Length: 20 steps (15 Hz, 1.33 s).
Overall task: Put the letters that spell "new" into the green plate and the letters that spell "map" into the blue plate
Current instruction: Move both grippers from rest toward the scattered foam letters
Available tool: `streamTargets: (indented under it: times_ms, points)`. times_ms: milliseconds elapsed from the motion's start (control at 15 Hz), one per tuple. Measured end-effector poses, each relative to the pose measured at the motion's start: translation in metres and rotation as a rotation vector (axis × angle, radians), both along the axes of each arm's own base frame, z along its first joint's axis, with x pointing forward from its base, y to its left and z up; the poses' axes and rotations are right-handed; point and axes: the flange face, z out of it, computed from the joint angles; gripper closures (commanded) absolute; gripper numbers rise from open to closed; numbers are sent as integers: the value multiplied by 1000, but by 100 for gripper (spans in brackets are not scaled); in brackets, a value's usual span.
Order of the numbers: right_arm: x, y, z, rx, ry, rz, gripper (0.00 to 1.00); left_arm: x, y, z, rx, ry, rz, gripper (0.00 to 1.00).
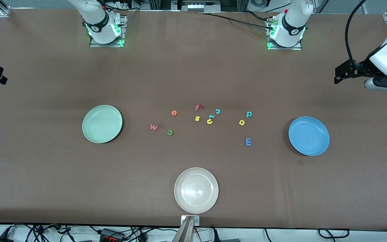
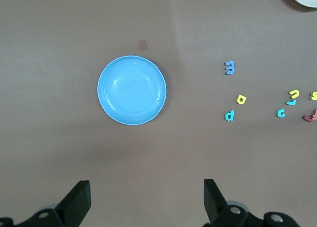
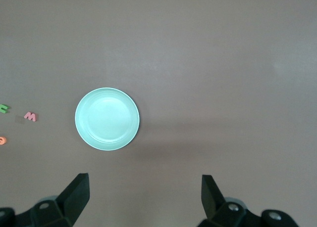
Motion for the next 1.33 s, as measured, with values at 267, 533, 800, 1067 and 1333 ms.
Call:
streamTargets:
  times_ms: [267,533,800,1067,1333]
  points:
    - [-1,-1,-1,0,6,-3,0,0,0,0,0,0,0,0]
    - [0,0,-3,1,14,-1,0,0,0,0,0,0,0,0]
    - [6,19,-19,3,51,35,0,6,-3,-12,1,22,-5,0]
    - [37,92,-94,-5,145,154,0,21,-11,-60,5,133,-18,0]
    - [57,176,-155,-24,171,253,0,48,-12,-148,7,268,-17,0]
